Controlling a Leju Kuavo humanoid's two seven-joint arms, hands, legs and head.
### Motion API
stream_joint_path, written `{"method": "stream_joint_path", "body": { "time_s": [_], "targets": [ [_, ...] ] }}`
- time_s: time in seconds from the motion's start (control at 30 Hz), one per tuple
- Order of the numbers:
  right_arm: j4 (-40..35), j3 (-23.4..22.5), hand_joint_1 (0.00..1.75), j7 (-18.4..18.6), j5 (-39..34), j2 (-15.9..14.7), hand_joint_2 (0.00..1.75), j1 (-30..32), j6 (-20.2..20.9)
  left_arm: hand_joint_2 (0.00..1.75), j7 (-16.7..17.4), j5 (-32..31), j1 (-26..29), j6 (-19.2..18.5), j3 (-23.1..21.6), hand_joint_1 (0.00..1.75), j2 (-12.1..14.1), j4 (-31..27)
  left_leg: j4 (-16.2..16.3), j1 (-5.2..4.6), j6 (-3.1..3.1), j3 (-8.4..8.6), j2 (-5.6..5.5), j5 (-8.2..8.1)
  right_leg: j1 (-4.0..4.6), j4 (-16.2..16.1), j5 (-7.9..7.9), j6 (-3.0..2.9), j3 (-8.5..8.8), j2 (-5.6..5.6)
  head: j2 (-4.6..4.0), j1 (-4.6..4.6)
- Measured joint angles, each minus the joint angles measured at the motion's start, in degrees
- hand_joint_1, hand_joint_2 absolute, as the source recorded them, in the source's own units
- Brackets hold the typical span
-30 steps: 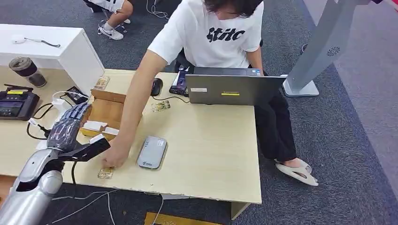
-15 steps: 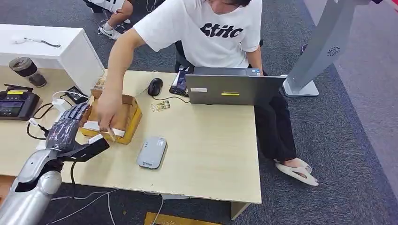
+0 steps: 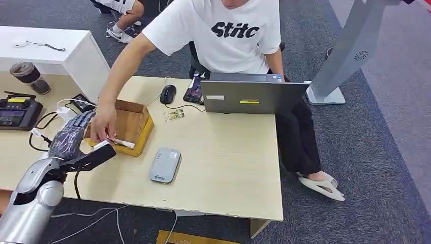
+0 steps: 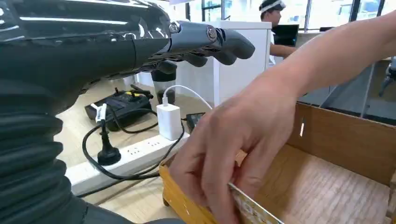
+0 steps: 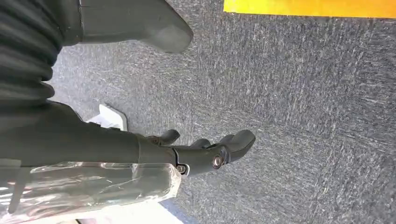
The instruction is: Pass the card to the sensor for recognition and then transmit it.
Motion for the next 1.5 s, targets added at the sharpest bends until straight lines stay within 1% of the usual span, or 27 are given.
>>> {"method": "stream_joint_path", "body": {
  "time_s": [0.07, 0.2, 0.33, 0.43, 0.6, 0.77, 0.83, 1.0, 1.1, 1.33, 1.5],
  "targets": [
    [0.0, 0.0, 0.0, 0.0, 0.0, 0.0, 1.75, 0.0, 0.02, 1.75, -0.02, 1.3, -0.12, -2.07, 0.0, 0.0, 0.26, 0.0, 0.0, 0.0, 0.0, 0.0, 0.0, 0.0, 0.0, 0.0, 0.0, 0.0, 0.0, 0.01, 0.0, 0.02],
    [0.0, 0.0, 0.0, 0.02, 0.02, 0.0, 1.75, 0.01, 0.09, 1.75, -0.57, 4.35, -0.69, -6.24, 0.0, 0.0, 2.25, 0.0, 0.0, 0.01, 0.0, 0.0, 0.01, 0.0, 0.01, 0.0, 0.0, 0.0, -0.02, 0.02, 0.0, 0.0],
    [0.0, 0.0, 0.0, 0.15, 0.0, 0.0, 1.75, 0.04, 0.22, 1.75, -0.52, 5.05, -1.74, -7.65, 0.0, 0.0, 4.5, 0.0, 0.0, 0.02, 0.0, 0.0, 0.01, 0.0, 0.02, 0.0, 0.0, 0.0, -0.02, 0.02, 0.0, 0.02],
    [0.0, 0.0, 0.0, 0.2, 0.0, -0.02, 1.75, 0.05, 0.26, 1.75, -0.46, 5.27, -2.53, -8.08, -0.02, 0.0, 5.84, 0.0, 0.0, 0.02, 0.0, 0.0, 0.02, 0.0, 0.02, 0.0, 0.0, 0.0, -0.02, 0.03, 0.0, 0.02],
    [0.02, 0.0, 0.0, 0.28, 0.09, -0.02, 1.75, 0.02, 0.31, 1.75, -0.22, 4.99, -3.17, -8.26, -0.02, 0.0, 6.88, 0.0, 0.0, 0.02, 0.0, 0.0, 0.01, 0.0, 0.02, 0.0, 0.0, 0.0, -0.01, 0.02, 0.0, 0.0],
    [0.02, 0.0, 0.0, 0.48, 0.09, -0.02, 1.75, 0.03, 0.37, 1.75, 1.25, -0.73, -4.42, -6.93, -0.79, 0.0, 8.53, 0.02, 0.0, 0.02, 0.0, 0.0, 0.01, 0.0, 0.02, 0.0, 0.0, 0.0, -0.03, 0.02, 0.0, 0.04],
    [0.02, 0.0, 0.0, 0.52, 0.17, -0.02, 1.75, 0.0, 0.74, 1.75, 1.44, -1.75, -4.99, -6.69, -1.42, 0.0, 9.01, 0.07, 0.0, 0.02, 0.0, 0.0, 0.02, 0.0, 0.02, 0.0, 0.0, 0.0, -0.03, 0.02, 0.0, 0.0],
    [0.02, 0.11, 0.0, 0.83, 0.31, -0.02, 1.75, -0.02, 1.05, 1.75, 1.44, -2.93, -6.07, -6.69, -2.86, 0.0, 9.07, 1.25, 0.0, 0.02, 0.0, 0.0, 0.02, 0.0, 0.02, 0.0, 0.0, 0.0, -0.03, 0.03, 0.0, 0.04],
    [0.02, 0.13, 0.0, 0.85, 0.33, -0.02, 1.75, -0.06, 1.11, 1.75, 0.79, -3.24, -6.48, -6.64, -4.17, 0.0, 8.81, 2.38, 0.0, 0.01, 0.0, 0.01, 0.02, 0.0, 0.01, 0.0, 0.0, 0.0, -0.03, 0.03, 0.0, 0.02],
    [0.02, 0.26, 0.0, 0.87, 0.35, 0.0, 1.75, -0.15, 1.11, 1.75, 0.48, -4.35, -6.66, -5.64, -7.19, 0.0, 6.73, 5.05, 0.0, 0.0, 0.0, 0.0, 0.02, 0.0, 0.01, -0.01, 0.0, 0.0, -0.03, 0.03, 0.0, 0.02],
    [0.02, 0.61, 0.0, 0.94, 0.35, 0.0, 1.75, -0.17, 1.11, 1.75, 0.33, -4.44, -6.8, -4.52, -8.96, 0.0, 4.5, 7.21, 0.0, 0.0, 0.0, 0.0, 0.01, 0.0, 0.01, -0.02, 0.0, 0.0, -0.03, 0.03, 0.0, 0.02]
  ]
}}
